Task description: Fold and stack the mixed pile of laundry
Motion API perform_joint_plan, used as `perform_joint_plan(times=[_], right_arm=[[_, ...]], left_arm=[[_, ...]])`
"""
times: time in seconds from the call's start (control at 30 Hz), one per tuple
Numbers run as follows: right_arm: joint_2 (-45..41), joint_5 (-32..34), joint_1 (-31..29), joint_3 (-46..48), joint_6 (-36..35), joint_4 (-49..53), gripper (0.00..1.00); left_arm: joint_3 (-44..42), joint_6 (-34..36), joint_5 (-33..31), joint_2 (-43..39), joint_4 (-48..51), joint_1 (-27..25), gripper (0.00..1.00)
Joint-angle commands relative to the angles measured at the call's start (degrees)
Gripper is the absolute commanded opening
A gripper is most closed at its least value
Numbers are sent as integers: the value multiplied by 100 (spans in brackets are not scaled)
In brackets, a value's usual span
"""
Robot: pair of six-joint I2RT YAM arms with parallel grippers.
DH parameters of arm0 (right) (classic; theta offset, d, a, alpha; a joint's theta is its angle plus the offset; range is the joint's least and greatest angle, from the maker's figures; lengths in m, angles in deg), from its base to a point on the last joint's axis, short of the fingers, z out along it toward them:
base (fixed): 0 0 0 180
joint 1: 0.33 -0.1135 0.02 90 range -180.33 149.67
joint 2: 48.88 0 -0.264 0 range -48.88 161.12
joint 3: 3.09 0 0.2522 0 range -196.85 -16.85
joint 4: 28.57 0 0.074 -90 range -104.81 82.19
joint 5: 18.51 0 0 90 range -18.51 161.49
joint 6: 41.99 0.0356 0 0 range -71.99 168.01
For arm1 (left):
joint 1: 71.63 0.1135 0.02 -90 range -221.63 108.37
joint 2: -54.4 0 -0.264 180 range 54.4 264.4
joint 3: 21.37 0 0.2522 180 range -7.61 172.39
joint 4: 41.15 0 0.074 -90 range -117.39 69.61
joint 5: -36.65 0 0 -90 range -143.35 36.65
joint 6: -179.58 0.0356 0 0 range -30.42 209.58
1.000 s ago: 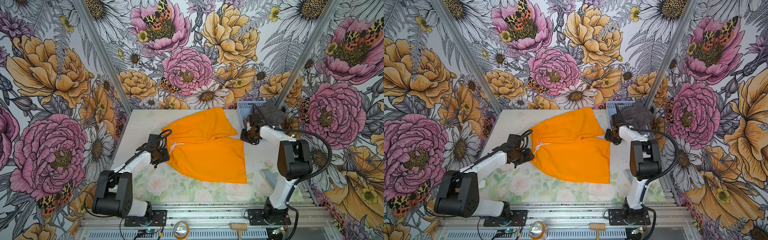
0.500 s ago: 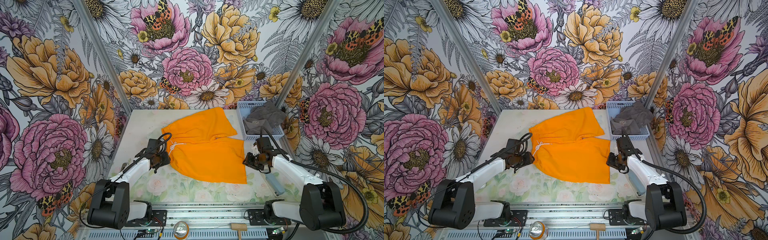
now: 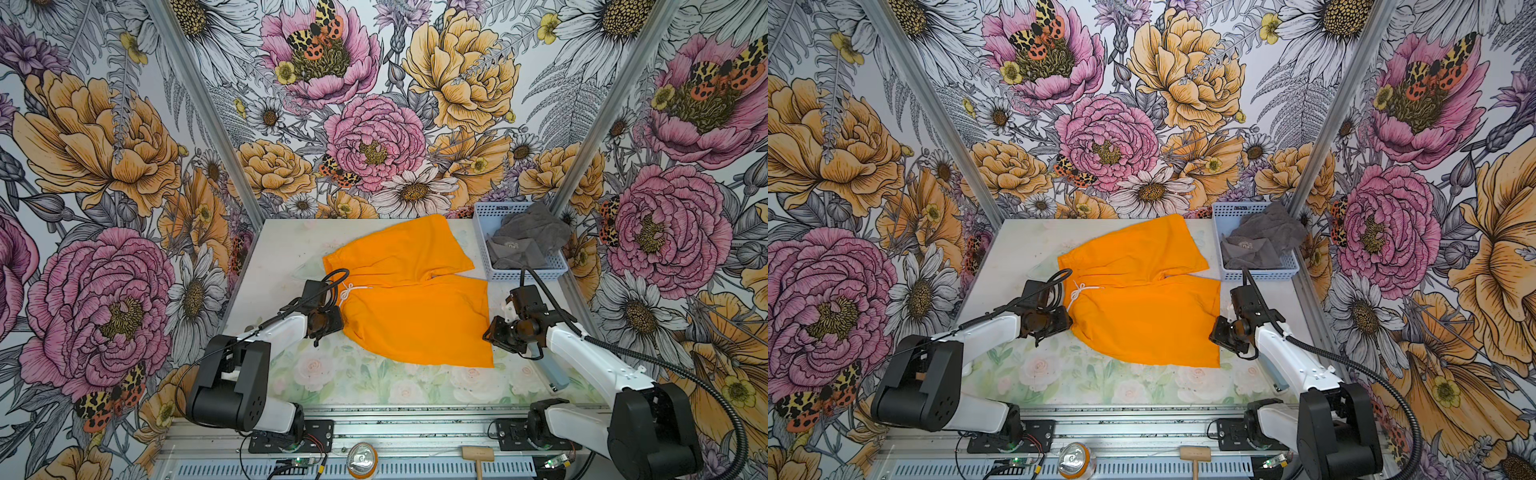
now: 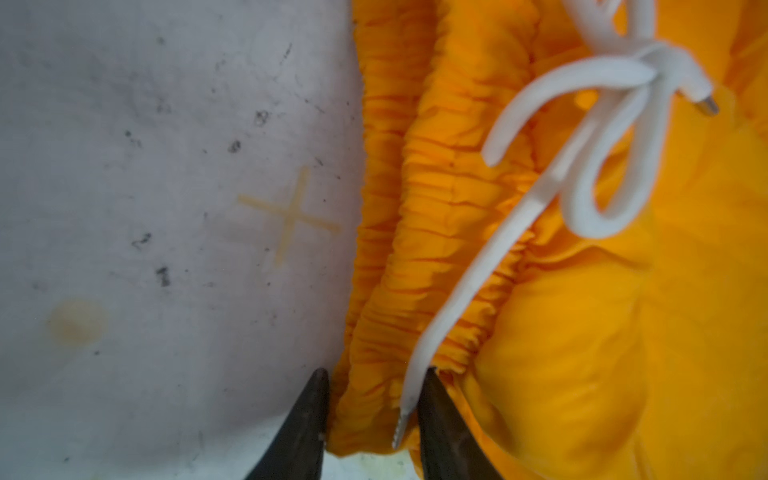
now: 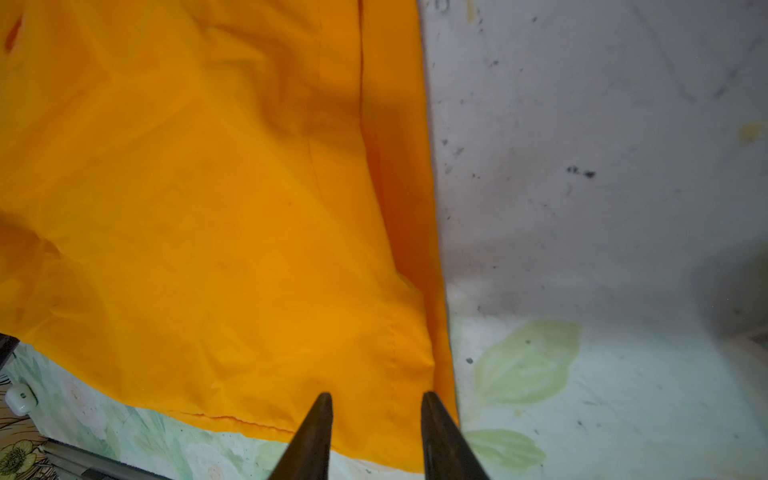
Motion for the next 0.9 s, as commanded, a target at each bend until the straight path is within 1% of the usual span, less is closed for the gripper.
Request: perform_joint_plan(times=[0.0,0.13,0.27,0.4,0.5,0.67,0.77,0.87], right_arm=[[-203,-28,-77,89,165,95,37],[-305,-15,-121,297,278,109,37],[-371,44,-243,423,433,214,37],[-412,223,-432,554,625,229,37],[-348,311,-516,595,637,149,35],[-245,294,-590,691,660,-40,31],[-244,274,-646,742,684,-109,23],[-305,276,-655,751,717,-111,11]], left_arm=[[25,-89,-232,100,47,-53,24],[7,-127,-265,56,189,-67,12],[109,-158,-329,-34,383,-74,3],[173,-147,-390,-171,488,-66,1],[181,-168,-350,-182,487,-68,1],[183,-198,-340,-190,490,-76,0],[178,-197,-344,-214,503,-75,0],[175,-207,-336,-247,533,-64,0]])
